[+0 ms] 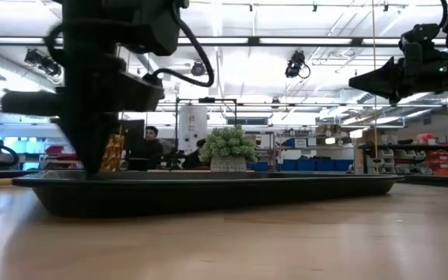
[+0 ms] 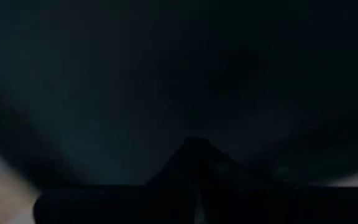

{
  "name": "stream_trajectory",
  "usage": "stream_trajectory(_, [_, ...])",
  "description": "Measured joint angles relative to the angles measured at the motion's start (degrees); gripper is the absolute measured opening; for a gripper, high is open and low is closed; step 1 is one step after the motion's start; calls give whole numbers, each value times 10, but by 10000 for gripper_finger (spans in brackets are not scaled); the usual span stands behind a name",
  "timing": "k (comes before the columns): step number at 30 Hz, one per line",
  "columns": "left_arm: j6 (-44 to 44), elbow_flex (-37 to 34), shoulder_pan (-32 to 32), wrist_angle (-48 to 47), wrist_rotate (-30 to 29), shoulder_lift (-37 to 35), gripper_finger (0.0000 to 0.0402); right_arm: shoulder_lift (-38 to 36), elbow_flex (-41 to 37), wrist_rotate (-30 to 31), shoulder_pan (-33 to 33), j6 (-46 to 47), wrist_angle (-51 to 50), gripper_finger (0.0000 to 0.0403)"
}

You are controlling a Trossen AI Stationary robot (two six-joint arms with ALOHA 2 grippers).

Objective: Pick and place plate/cup/fork/spoon on tray
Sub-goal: Move the black tray to the center of the table

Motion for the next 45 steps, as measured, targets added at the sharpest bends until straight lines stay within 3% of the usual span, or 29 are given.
stream_trajectory(3, [-42,0,7,21,-66,-11,9,0,0,0,0,0,0,61])
stream_trajectory(7, [-82,0,6,123,-130,-13,9,0,0,0,0,0,1,61])
stream_trajectory(12, [-65,0,8,252,-136,-13,9,0,0,0,0,0,5,61])
stream_trajectory(18, [-34,0,16,287,-136,-13,9,0,0,0,0,0,8,61])
stream_trajectory(24, [-140,1,31,326,-139,-5,12,0,0,0,0,0,8,61])
stream_trajectory(29, [-189,0,20,397,-140,38,40,0,0,0,0,0,8,61])
stream_trajectory(39, [-129,0,-1,474,-97,77,99,0,0,0,0,0,8,61])
stream_trajectory(45, [-1,0,-38,488,53,77,94,0,0,0,0,0,8,61])
